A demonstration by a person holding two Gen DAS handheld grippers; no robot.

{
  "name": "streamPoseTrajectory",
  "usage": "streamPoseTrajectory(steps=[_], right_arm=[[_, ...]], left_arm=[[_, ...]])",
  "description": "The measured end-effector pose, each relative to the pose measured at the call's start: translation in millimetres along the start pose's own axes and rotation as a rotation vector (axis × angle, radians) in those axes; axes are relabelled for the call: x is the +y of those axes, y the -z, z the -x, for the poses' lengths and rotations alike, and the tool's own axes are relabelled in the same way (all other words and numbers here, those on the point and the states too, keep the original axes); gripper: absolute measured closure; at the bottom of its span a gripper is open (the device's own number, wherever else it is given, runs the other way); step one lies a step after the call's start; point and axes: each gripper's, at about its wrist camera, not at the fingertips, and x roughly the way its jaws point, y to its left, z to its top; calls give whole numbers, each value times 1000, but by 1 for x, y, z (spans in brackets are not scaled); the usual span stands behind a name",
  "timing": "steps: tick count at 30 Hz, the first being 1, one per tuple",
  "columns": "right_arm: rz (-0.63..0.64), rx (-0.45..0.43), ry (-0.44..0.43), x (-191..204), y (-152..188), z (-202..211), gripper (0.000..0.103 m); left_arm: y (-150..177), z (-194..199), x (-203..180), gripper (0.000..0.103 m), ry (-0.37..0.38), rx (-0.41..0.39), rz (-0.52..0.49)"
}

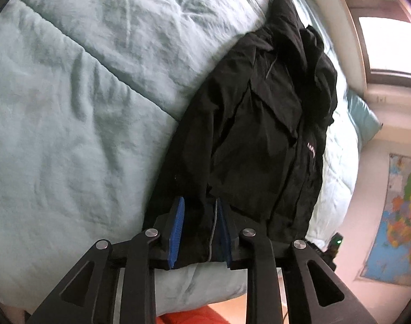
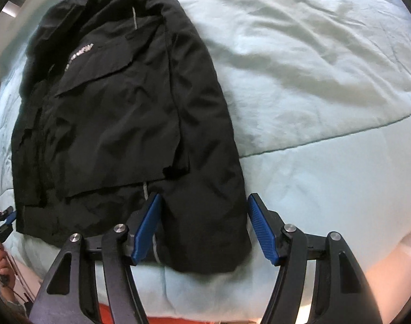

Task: Fold large clothes
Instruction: 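Grasp the jacket hem with both grippers, then lift the hem with both grippers and fold it up toward the collar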

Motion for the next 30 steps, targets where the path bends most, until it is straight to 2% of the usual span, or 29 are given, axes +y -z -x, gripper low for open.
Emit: streamPoseTrajectory(steps=[1, 3, 8, 11, 13, 15, 18, 21, 22, 23, 25, 26, 27, 30], right_arm=[[-9, 5, -16, -1, 0, -3, 34], [-4, 7, -12, -2, 0, -6, 34], [-11, 14, -30, -7, -1, -7, 34], [-8, 19, -24, -7, -6, -6, 34], [-6, 16, -27, -10, -7, -8, 34], [-10, 21, -31, -10, -9, -10, 34], [-29, 24, -49, -8, -10, -11, 34], [-34, 21, -81, -11, -9, -9, 34], [-24, 22, -85, -11, -8, -8, 39], [-7, 26, -86, -8, -6, -6, 58], [32, 8, -102, -3, -1, 2, 71], [52, -6, -123, -1, 2, 7, 75], [60, -14, -129, 1, 4, 10, 75], [69, 8, -173, 3, 8, 10, 75]], left_arm=[[-2, 2, 2, 74, 4, 0, -2], [-2, 2, 2, 63, -6, -3, -12], [-6, 2, 7, 61, -14, -4, -16], [-8, 13, 3, 61, -155, -49, -49], [-8, 18, -2, 58, -197, -54, -96], [-8, 12, -4, 50, -211, -13, -137], [-9, -14, 5, 49, -196, 103, -114], [-6, -30, 7, 49, -184, 156, -115], [-4, -32, 8, 49, -175, 160, -121], [-2, -33, 7, 49, -171, 156, -130], [0, -30, 7, 50, -162, 144, -151], [1, -27, 7, 54, -148, 137, -151], [2, -24, 6, 68, -128, 131, -153], [3, -16, 6, 74, -96, 119, -145]])
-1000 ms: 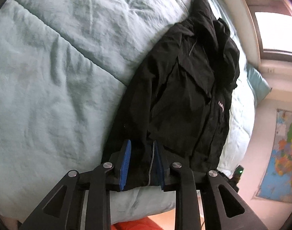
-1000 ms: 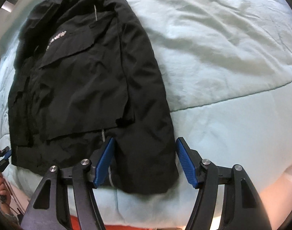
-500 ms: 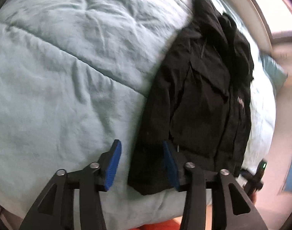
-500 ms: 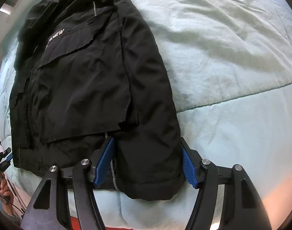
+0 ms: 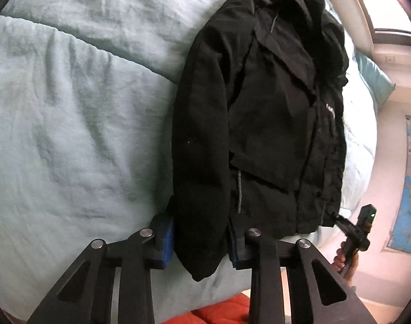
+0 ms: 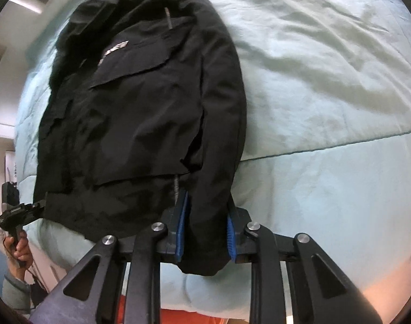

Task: Fold large clothes
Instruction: 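Lift the hem with both grippers and fold it up toward the collar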

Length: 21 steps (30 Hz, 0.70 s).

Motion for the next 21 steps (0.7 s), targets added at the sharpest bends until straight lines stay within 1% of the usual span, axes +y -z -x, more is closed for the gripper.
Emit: streamPoseTrajectory(steps=[1, 2, 4, 7, 8, 9, 11, 12, 14, 16, 20, 21], right_arm=[[-6, 15, -12, -1, -1, -3, 74], [-14, 32, -13, -1, -2, -7, 67], [-7, 67, 18, 0, -5, -16, 58], [-4, 80, 58, 11, -9, -29, 58], [-4, 78, 73, 12, -9, -29, 64], [5, 67, 72, 17, -9, -26, 70], [45, 20, 90, 32, -7, -9, 79], [54, 7, 95, 38, -8, -2, 81], [64, -38, 93, 51, -10, 19, 85], [71, -87, 89, 63, -15, 44, 86], [68, -168, 58, 76, -42, 87, 86], [60, -188, 43, 78, -49, 96, 86]], left_arm=[[0, 1, 0, 74, 11, -3, 4], [0, 2, -1, 74, 25, -5, 9], [0, 0, -1, 74, 21, 1, 8], [-2, -7, -2, 74, 3, 13, 23], [-3, -6, -2, 75, 0, 10, 26], [-3, -1, -5, 85, 7, -6, 15], [-2, 9, -19, 91, 14, -44, -28], [-2, 22, -30, 92, 35, -76, -63], [-6, 41, -44, 92, 75, -112, -104], [-15, 63, -69, 93, 104, -155, -169], [-38, 93, -107, 93, 156, -225, -243], [-48, 104, -119, 93, 173, -253, -263]])
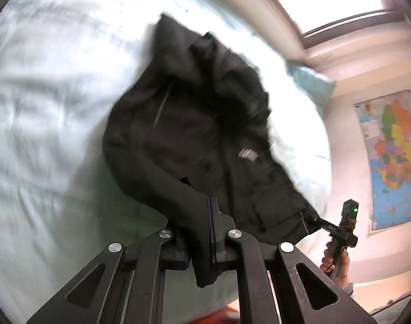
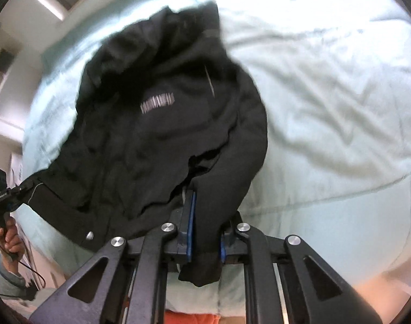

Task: Fold large clothes
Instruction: 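Lift the hem with both grippers and fold it up toward the collar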

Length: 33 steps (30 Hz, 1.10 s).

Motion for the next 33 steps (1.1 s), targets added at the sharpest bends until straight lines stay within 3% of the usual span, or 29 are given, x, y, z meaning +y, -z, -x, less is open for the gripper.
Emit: streamPoseTrajectory(steps=[4, 7, 15, 20, 23, 29, 33], right_arm=[[-30, -97, -67, 2, -42, 33, 86], [-25, -147, -52, 8, -83, 44, 86], [-17, -200, -39, 30, -213, 23, 86], [-36, -181, -6, 36, -305, -33, 85], [-50, -134, 39, 37, -350, -89, 83], [-55, 10, 134, 32, -382, -194, 80], [-42, 46, 160, 27, -380, -237, 79]], left_arm=[[-40, 16, -17, 92, 42, -64, -26], [-79, 21, -22, 92, 77, -104, -22], [-200, -3, -34, 91, 56, -192, -43], [-277, -49, -26, 90, -21, -195, -4], [-319, -94, -9, 89, -91, -166, 33], [-349, -189, 38, 87, -198, -82, 112], [-346, -231, 62, 87, -194, -43, 109]])
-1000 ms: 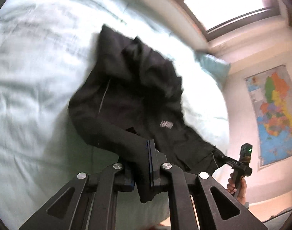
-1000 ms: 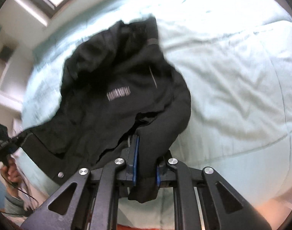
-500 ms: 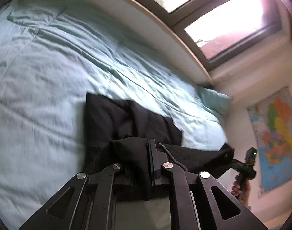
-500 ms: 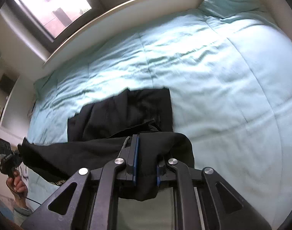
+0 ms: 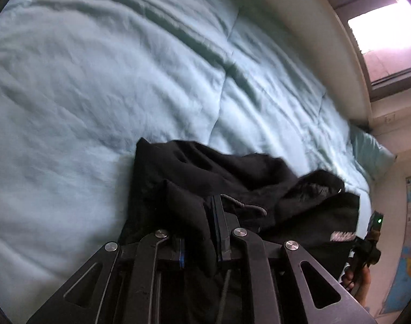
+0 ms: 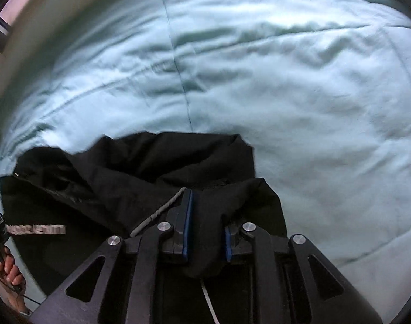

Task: Fold large clothes
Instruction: 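Lift the hem with both grippers and fold it up toward the collar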

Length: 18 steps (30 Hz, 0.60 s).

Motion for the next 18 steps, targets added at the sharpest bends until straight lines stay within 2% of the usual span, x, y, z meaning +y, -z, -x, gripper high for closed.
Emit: streamPoseTrajectory(steps=[3, 7, 8, 10, 12, 13, 15, 18], right_arm=[[-3, 2, -8, -2, -1, -5, 79], [-13, 16, -53, -11, 0, 10, 79], [-17, 21, -63, -14, 0, 18, 79], [-28, 24, -89, -17, 1, 37, 77], [-57, 20, -148, -25, 2, 54, 73], [-77, 21, -190, -30, 3, 63, 70], [-106, 25, -250, -39, 5, 79, 64], [-111, -7, -286, -47, 12, 111, 54]], left_arm=[[1, -5, 5, 87, 24, -4, 0], [0, 11, 6, 85, 80, 32, -47], [0, 17, 6, 81, 107, 54, -52], [2, 30, 9, 64, 176, 95, -46], [8, 52, 12, 26, 274, 132, -32], [12, 61, 13, 22, 316, 152, -29], [21, 80, 12, 22, 337, 183, -44], [34, 108, 10, 22, 249, 158, -110]])
